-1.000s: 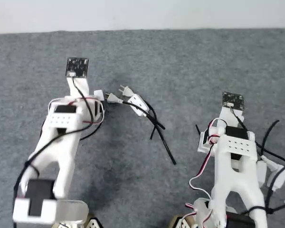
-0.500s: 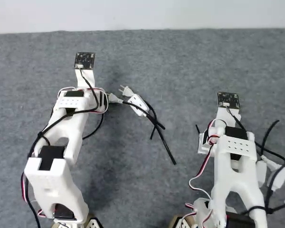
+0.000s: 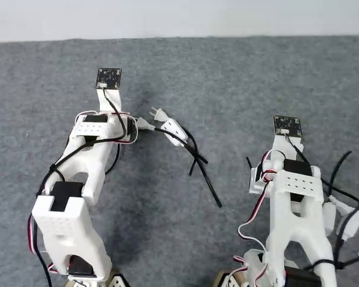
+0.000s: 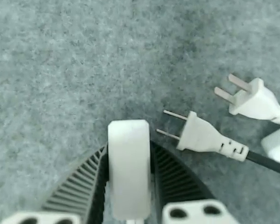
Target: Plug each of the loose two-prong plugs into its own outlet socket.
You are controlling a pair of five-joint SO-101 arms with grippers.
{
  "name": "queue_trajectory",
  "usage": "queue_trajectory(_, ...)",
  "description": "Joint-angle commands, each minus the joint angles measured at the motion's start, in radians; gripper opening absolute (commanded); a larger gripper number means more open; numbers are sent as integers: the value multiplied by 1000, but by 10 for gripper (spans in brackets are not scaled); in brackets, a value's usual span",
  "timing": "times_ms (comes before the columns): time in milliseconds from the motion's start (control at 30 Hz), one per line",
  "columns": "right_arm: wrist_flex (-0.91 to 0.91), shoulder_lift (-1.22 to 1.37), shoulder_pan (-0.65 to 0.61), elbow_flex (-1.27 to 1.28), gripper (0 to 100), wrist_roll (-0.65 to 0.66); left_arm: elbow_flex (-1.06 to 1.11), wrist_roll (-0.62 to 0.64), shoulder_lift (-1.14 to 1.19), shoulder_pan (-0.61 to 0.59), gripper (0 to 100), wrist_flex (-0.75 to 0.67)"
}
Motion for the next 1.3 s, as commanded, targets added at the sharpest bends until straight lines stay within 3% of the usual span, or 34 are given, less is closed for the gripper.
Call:
queue_trajectory(0,-18,-33,-8,-3,30,8,-35,0,-25,-5,13,11)
queue_trajectory(200,-18,-33,-8,-3,30,8,150,0,-298,61,13,167)
queue_trajectory(367,-18,-33,-8,-3,30,8,490,2,-638,144,13,166)
queue_trajectory(533,-18,-33,-8,-3,30,8,730,3,-879,144,13,144)
queue_trajectory(667,-18,-33,-8,-3,30,11,789,3,-875,143,40,114)
queue_trajectory(933,-62,-33,-8,26,30,14,768,-6,-764,141,294,115)
queue_trajectory(1267,-64,-33,-8,28,30,14,696,-9,-764,61,301,172)
